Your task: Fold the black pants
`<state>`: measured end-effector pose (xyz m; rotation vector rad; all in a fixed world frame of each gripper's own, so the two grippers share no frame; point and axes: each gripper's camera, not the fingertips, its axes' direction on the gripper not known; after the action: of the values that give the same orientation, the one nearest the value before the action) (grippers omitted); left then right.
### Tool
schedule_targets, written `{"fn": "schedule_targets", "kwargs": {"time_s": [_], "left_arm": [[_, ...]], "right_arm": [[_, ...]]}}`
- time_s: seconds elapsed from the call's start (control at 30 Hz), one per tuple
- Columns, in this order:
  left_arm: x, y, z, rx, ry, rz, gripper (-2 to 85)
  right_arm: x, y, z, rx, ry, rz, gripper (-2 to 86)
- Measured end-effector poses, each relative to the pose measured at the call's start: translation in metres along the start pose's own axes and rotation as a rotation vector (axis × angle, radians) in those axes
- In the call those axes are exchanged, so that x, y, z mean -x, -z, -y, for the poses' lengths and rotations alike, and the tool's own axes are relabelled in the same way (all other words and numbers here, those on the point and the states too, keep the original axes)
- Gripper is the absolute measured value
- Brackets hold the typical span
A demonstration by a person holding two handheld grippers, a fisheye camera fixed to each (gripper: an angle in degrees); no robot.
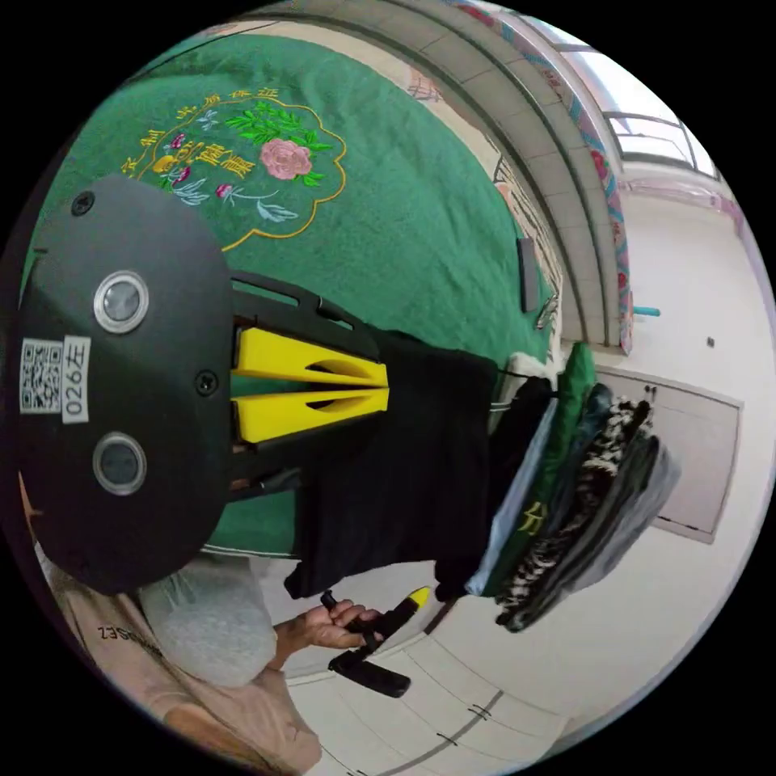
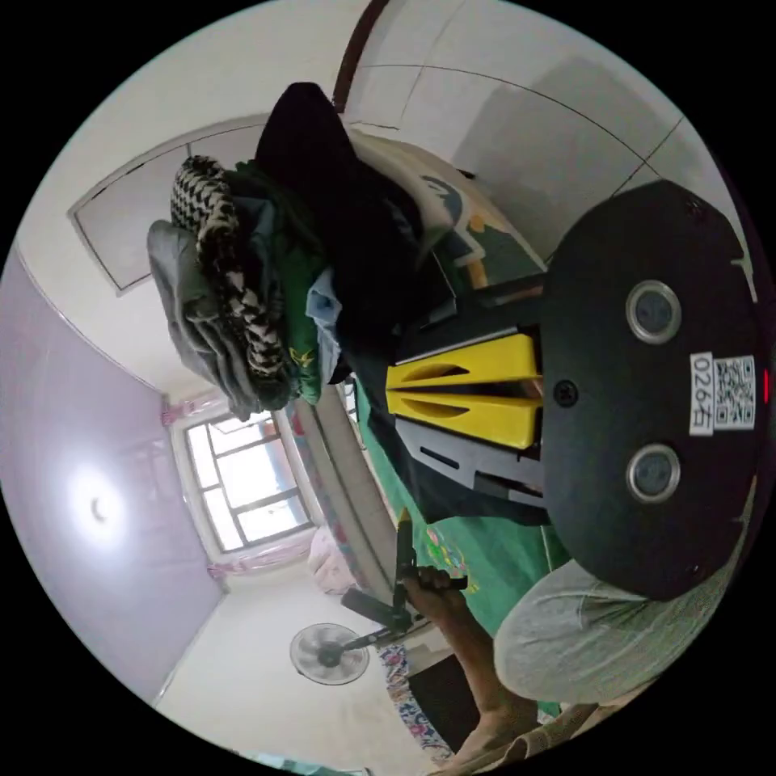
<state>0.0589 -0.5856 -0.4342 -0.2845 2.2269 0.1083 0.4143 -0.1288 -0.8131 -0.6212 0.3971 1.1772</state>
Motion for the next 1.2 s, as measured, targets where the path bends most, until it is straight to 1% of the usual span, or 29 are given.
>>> {"fn": "schedule_targets", "kwargs": {"time_s": [0.03,0.07,0.1,0.13,0.23,0.3,0.33,0.47,0.57,0.63,0.77,0.83,0.87,0.9,0.93,1.0,1.1,1.2], "left_arm": [[-0.006,-0.012,0.000,0.040,-0.010,0.042,-0.9],[-0.019,-0.024,-0.004,0.031,-0.041,0.128,-0.9],[-0.028,-0.026,-0.009,-0.019,-0.057,0.184,-1.0],[-0.031,-0.028,-0.010,-0.013,-0.056,0.197,-1.0],[-0.034,-0.031,-0.016,0.008,-0.004,0.188,-1.0],[-0.039,-0.023,-0.023,0.059,0.015,0.158,-1.0],[-0.041,-0.019,-0.026,0.055,0.011,0.150,-1.0],[-0.055,0.021,-0.071,-0.063,0.050,0.138,-1.0],[-0.056,0.045,-0.109,-0.131,0.148,0.164,-0.9],[-0.054,0.055,-0.127,-0.173,0.202,0.149,-0.9],[-0.045,0.074,-0.148,-0.256,0.293,0.033,-0.1],[-0.041,0.077,-0.150,-0.308,0.312,-0.018,1.7],[-0.036,0.076,-0.150,-0.342,0.317,-0.069,5.3],[-0.030,0.071,-0.148,-0.355,0.337,-0.134,8.4],[-0.026,0.067,-0.146,-0.352,0.350,-0.169,9.7],[-0.013,0.050,-0.140,-0.330,0.391,-0.295,12.6],[-0.001,0.026,-0.136,-0.300,0.456,-0.368,13.8],[0.011,0.006,-0.127,-0.280,0.498,-0.413,15.1]], "right_arm": [[0.001,-0.020,-0.002,0.157,0.017,0.025,-0.8],[0.001,-0.034,-0.004,0.262,0.023,0.041,-0.8],[-0.001,-0.049,-0.009,0.375,0.029,0.039,-0.9],[-0.003,-0.037,-0.008,0.298,0.038,0.051,-0.9],[-0.005,-0.026,-0.007,0.339,0.024,0.056,-0.9],[-0.003,-0.014,-0.007,0.328,0.030,0.056,-0.9],[0.001,-0.004,-0.007,0.307,0.045,0.062,-0.9],[0.010,0.031,-0.007,0.205,0.054,0.054,-0.9],[0.013,0.056,0.001,0.147,0.040,0.062,-1.0],[0.015,0.071,0.019,0.127,0.024,0.095,-0.9],[0.028,0.096,0.067,0.072,0.084,0.228,-0.9],[0.036,0.099,0.100,0.096,0.123,0.225,-0.8],[0.036,0.097,0.107,0.114,0.115,0.211,-0.7],[0.032,0.092,0.118,0.144,0.079,0.178,-0.5],[0.024,0.086,0.125,0.146,0.022,0.131,0.1],[0.006,0.079,0.124,0.114,-0.096,0.047,1.2],[-0.028,0.065,0.101,0.085,-0.270,-0.007,2.6],[-0.059,0.047,0.082,0.137,-0.376,-0.028,4.0]]}}
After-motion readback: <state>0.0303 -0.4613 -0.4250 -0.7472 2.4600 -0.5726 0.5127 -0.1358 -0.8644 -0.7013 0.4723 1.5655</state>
